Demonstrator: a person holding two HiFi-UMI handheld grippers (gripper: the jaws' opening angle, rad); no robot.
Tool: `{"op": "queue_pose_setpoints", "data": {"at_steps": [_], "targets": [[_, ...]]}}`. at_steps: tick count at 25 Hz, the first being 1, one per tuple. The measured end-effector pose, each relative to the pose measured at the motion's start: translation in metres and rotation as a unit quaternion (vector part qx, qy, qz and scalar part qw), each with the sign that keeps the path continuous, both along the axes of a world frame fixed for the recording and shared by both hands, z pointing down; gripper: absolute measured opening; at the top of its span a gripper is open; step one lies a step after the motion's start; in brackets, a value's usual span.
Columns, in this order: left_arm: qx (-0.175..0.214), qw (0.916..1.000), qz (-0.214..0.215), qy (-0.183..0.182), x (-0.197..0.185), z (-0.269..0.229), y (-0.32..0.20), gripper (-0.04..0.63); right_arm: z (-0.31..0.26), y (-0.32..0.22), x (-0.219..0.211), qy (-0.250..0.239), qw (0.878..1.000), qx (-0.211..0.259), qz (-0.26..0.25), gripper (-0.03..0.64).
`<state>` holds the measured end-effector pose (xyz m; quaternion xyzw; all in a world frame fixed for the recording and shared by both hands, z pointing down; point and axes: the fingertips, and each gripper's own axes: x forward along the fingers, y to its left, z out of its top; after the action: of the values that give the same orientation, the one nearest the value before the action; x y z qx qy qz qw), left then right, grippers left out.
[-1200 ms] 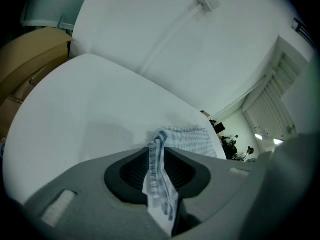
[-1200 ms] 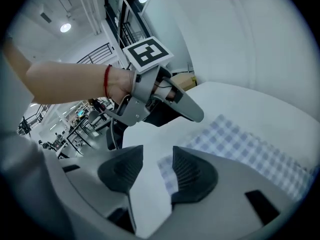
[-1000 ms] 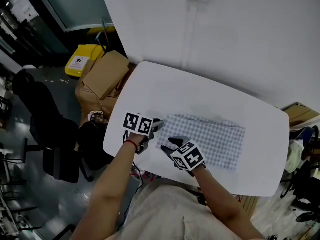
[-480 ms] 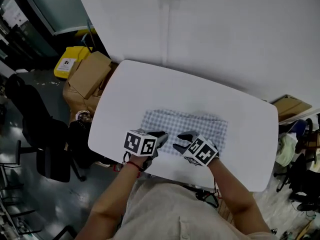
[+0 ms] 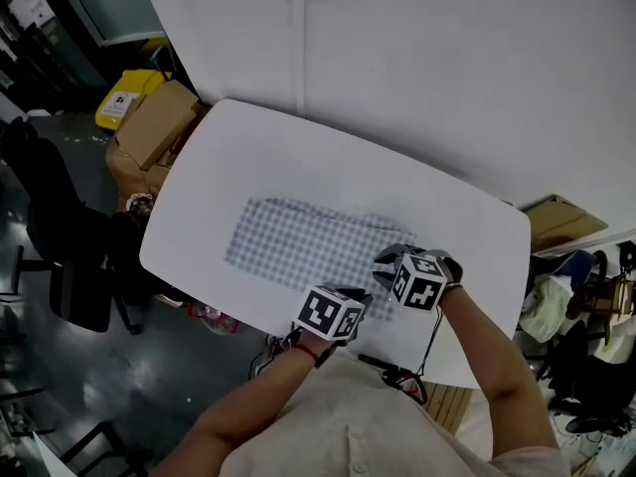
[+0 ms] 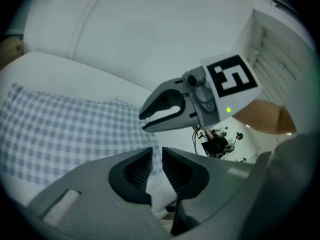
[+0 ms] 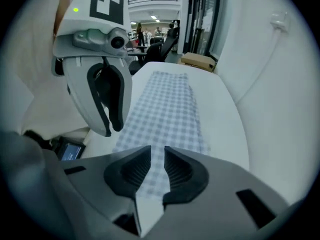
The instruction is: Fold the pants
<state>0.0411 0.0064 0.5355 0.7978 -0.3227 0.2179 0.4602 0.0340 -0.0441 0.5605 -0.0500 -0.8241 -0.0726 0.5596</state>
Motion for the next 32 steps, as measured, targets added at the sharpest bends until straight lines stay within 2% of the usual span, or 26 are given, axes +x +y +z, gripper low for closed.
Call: {"op": "queue_pose_setpoints", "data": {"at_steps": [5,12,14,16,19,23,25,32], "targets": [[-0.014,0.9994,0.015,-0.029,0.051,0.013,0.007,0.066,0.009,-0.011,0.046,0.054,0.995,0.026,-0.079,0.094],[-0.026,0.9956,0.038,-0.081,0.097,0.041,0.018,0.126,0.03,-0.024,0.097,0.112,0.976,0.045,-0.182,0.117],[-0.03,0.9924,0.046,-0.11,0.104,0.052,0.021,0.19,0.036,-0.03,0.108,0.126,0.965,0.059,-0.224,0.14],[-0.031,0.9875,0.055,-0.145,0.109,0.065,0.025,0.264,0.042,-0.038,0.114,0.129,0.949,0.083,-0.275,0.19],[-0.031,0.9815,0.067,-0.176,0.118,0.079,0.03,0.282,0.05,-0.049,0.113,0.118,0.92,0.134,-0.35,0.209],[-0.03,0.9785,0.068,-0.193,0.124,0.09,0.026,0.284,0.063,-0.057,0.108,0.116,0.885,0.177,-0.414,0.207],[-0.035,0.978,0.056,-0.198,0.12,0.095,0.021,0.284,0.07,-0.059,0.107,0.118,0.876,0.183,-0.43,0.207],[-0.042,0.977,0.018,-0.208,0.11,0.105,0.011,0.272,0.09,-0.063,0.099,0.133,0.862,0.175,-0.457,0.175]]}}
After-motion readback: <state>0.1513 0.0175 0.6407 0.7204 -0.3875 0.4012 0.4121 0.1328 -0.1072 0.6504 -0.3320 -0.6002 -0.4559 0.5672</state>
